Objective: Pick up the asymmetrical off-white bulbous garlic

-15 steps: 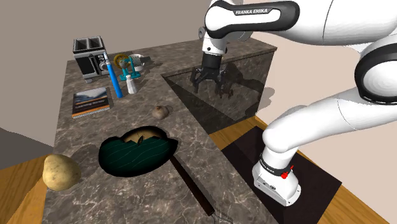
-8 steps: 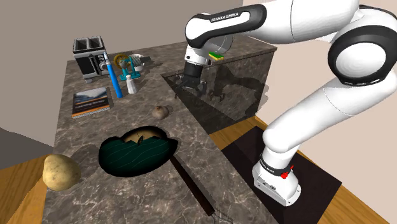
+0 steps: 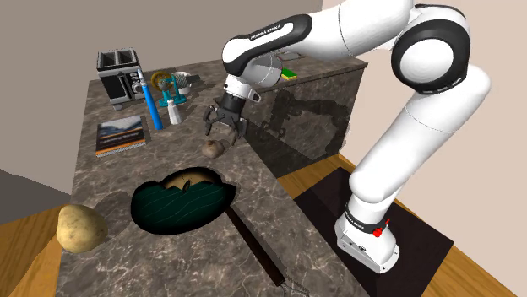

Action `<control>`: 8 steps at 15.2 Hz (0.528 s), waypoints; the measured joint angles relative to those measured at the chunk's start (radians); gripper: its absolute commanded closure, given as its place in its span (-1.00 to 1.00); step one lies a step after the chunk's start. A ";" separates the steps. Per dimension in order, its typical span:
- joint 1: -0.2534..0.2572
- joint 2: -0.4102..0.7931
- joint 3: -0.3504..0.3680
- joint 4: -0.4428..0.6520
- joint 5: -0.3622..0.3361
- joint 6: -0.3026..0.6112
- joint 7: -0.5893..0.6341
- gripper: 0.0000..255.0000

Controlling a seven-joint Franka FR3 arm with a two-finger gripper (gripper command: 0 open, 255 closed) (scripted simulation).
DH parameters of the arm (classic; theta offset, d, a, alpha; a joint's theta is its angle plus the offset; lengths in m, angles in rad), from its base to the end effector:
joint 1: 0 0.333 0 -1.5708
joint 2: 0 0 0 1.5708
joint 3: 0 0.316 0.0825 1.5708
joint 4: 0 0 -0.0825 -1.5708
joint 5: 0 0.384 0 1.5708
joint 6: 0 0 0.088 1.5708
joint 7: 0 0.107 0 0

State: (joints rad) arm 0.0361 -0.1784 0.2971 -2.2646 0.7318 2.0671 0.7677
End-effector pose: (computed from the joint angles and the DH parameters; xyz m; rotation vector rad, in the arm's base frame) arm 0.4538 0.1975 0.4384 -2.4088 1.0272 0.4290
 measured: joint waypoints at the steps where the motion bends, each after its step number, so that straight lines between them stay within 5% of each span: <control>1: 0.003 0.040 0.007 0.018 0.020 0.030 0.015 -1.00; 8: 0.015 0.144 0.023 0.043 0.073 0.124 0.023 -1.00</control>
State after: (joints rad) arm 0.0506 -0.0343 0.3203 -2.2220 0.8051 2.1911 0.7903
